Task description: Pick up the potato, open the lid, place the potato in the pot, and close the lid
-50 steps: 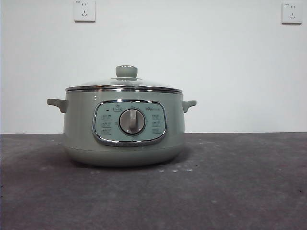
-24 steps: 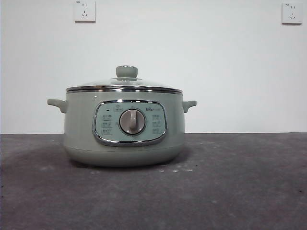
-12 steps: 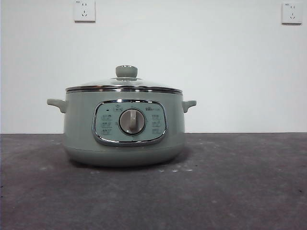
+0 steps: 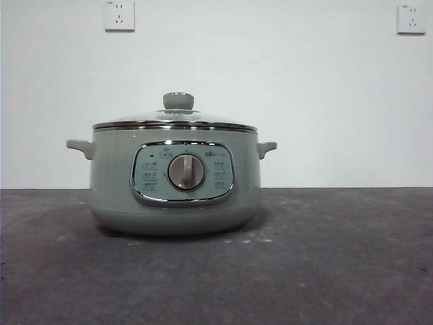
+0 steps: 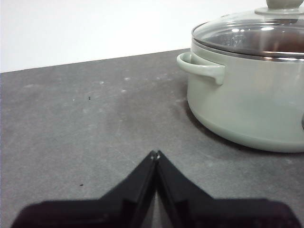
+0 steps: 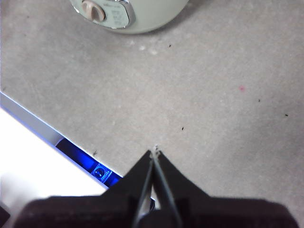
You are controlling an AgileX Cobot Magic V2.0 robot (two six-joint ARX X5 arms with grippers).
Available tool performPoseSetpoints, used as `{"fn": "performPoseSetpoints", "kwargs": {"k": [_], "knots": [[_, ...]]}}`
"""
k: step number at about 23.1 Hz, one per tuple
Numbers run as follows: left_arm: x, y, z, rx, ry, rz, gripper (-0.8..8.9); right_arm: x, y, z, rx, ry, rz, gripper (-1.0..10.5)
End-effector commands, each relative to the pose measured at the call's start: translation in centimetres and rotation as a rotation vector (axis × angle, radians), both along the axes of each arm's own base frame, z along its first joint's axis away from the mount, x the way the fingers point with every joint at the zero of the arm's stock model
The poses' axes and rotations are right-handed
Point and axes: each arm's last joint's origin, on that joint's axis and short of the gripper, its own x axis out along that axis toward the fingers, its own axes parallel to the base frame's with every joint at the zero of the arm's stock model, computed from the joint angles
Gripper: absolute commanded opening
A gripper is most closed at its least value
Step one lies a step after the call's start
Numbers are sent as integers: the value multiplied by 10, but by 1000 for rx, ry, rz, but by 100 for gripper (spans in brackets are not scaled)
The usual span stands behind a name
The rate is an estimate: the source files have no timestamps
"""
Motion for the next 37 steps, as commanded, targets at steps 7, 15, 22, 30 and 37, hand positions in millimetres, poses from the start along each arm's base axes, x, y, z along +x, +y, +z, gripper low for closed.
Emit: {"fn": "performPoseSetpoints", "kwargs": {"k": [7, 15, 22, 30, 37], "knots": [[1, 0, -4, -11, 20, 2, -3, 13, 7, -8, -41, 56, -14, 0], [1, 0, -4, -11, 20, 2, -3, 8, -9, 5, -49, -139, -91, 0], [1, 0, -4, -11, 20, 2, -3, -29, -50, -12, 185, -591, -357, 0], [1, 0, -4, -11, 20, 2, -3, -19, -56, -122, 228, -865, -433, 0], [1, 0, -4, -11, 20, 2, -3, -9, -56, -198, 233, -844, -440, 0]]}}
